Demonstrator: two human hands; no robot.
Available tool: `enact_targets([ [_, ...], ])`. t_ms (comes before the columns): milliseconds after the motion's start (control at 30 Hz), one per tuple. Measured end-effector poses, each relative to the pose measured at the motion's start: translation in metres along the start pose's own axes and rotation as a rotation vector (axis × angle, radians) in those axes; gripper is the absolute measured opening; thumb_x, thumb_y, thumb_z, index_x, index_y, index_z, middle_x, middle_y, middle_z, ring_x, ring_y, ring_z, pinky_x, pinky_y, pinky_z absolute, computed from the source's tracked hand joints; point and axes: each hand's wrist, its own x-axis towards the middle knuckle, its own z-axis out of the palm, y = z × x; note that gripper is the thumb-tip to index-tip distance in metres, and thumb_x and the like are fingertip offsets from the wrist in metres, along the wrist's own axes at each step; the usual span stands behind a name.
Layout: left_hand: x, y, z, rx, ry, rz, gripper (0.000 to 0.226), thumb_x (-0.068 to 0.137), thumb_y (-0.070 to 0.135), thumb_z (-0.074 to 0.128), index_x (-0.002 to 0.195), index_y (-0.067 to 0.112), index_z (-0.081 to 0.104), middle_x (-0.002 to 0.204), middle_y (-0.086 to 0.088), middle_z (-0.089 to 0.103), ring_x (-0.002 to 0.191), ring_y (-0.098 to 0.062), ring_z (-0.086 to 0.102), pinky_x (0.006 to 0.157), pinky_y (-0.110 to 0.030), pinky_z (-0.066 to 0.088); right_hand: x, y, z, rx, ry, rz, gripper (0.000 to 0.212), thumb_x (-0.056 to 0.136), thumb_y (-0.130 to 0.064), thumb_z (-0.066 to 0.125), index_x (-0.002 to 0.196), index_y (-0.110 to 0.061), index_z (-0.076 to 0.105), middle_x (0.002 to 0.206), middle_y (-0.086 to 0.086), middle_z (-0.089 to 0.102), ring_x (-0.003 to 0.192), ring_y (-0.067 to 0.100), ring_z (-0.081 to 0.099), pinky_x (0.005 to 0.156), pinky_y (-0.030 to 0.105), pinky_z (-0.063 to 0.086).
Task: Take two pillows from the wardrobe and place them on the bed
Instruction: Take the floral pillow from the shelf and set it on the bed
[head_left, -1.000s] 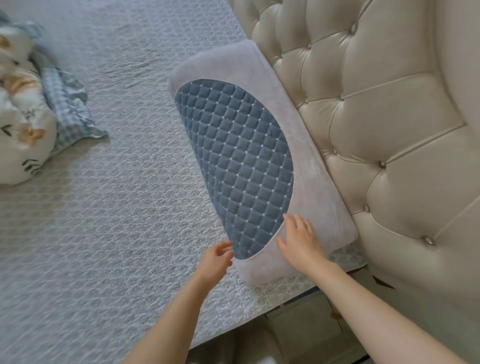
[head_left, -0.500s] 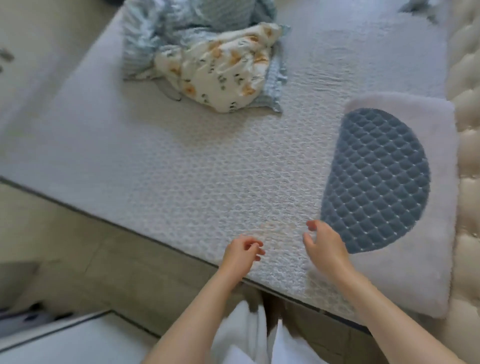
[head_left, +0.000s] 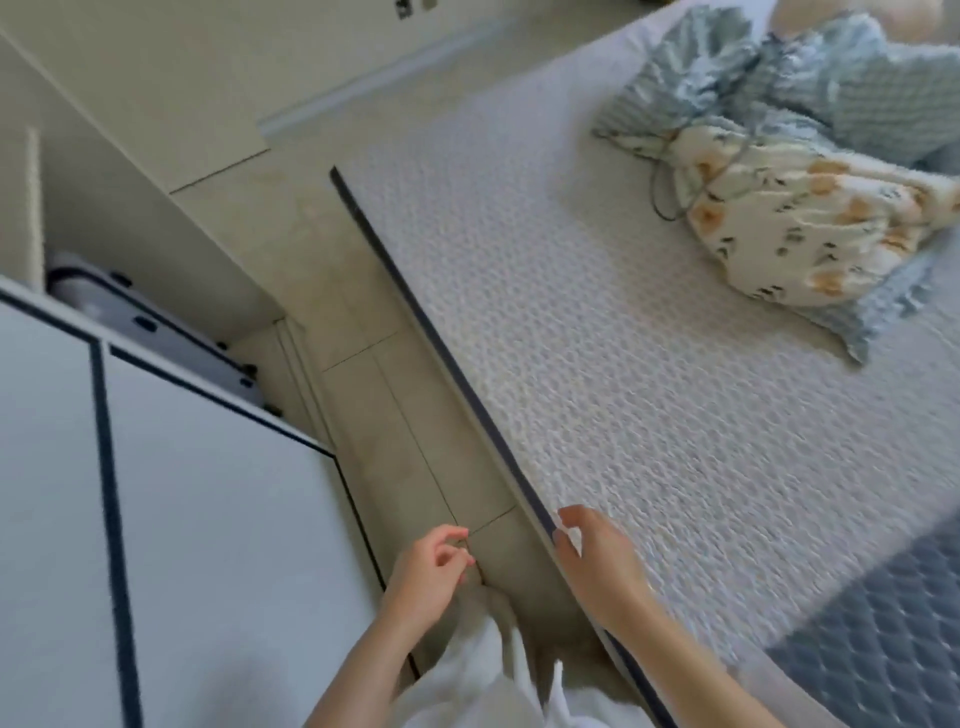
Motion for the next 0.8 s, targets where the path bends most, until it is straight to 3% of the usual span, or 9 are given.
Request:
enact_targets([
  [167,0.014,-0.012,-0.059,0.279,0.127,0.05,0.034,0.096,0.041,0.051,0.129,0.034,0.055,0.094,0.025,0.062,0.079,0.012,0.055,0.062,-0.011,0.041,0.036,-0.077,0.019,-0.078,-0.081,-0.121,0.023,0.097,-0.028,0.043,0.109,-0.012,0.055,0.107,0.005,0.06,0.092,0.021,0.057,0.082,0.04,0.05],
  [300,0.05,0.006,-0.112,0.346,0.217,0.082,0.039,0.097,0.043,0.048,0.134,0.033,0.053,0.106,0.019,0.067,0.082,0.0,0.054,0.067,-0.02,0.043,0.078,-0.143,0.03,-0.119,-0.116,-0.196,0.031,0.097,-0.03,0.046,0.121,-0.011,0.052,0.115,0.005,0.058,0.1,0.023,0.058,0.086,0.039,0.049],
  [367,0.073,0.018,-0.141,0.342,0.27,0.1,0.038,0.098,0.04,0.047,0.134,0.031,0.053,0.109,0.015,0.068,0.081,-0.001,0.053,0.064,-0.019,0.04,0.101,-0.174,0.035,-0.103,-0.118,-0.241,0.038,0.096,-0.03,0.049,0.13,-0.013,0.048,0.123,0.004,0.056,0.109,0.022,0.056,0.091,0.035,0.047],
  [467,0.103,0.034,-0.186,0.293,0.368,0.112,0.034,0.098,0.036,0.049,0.13,0.029,0.056,0.107,0.012,0.069,0.076,-0.002,0.055,0.057,-0.016,0.039,0.134,-0.216,0.042,-0.089,-0.102,-0.301,0.038,0.096,-0.029,0.05,0.131,-0.012,0.049,0.12,0.005,0.057,0.107,0.02,0.056,0.089,0.031,0.046],
  [633,0.133,0.049,-0.248,0.187,0.47,0.104,0.03,0.097,0.032,0.051,0.126,0.028,0.059,0.096,0.015,0.066,0.084,-0.007,0.064,0.076,-0.031,0.057,0.185,-0.272,0.05,-0.066,-0.123,-0.353,0.035,0.096,-0.03,0.049,0.128,-0.013,0.05,0.116,0.001,0.057,0.098,0.015,0.055,0.081,0.027,0.045],
  [800,0.157,0.047,-0.29,0.081,0.579,0.086,0.03,0.098,0.032,0.053,0.127,0.027,0.061,0.094,0.018,0.062,0.078,0.003,0.058,0.064,-0.01,0.045,0.241,-0.327,0.057,-0.071,-0.173,-0.44,0.036,0.097,-0.032,0.048,0.13,-0.018,0.049,0.121,-0.006,0.054,0.097,0.006,0.05,0.079,0.02,0.039],
])
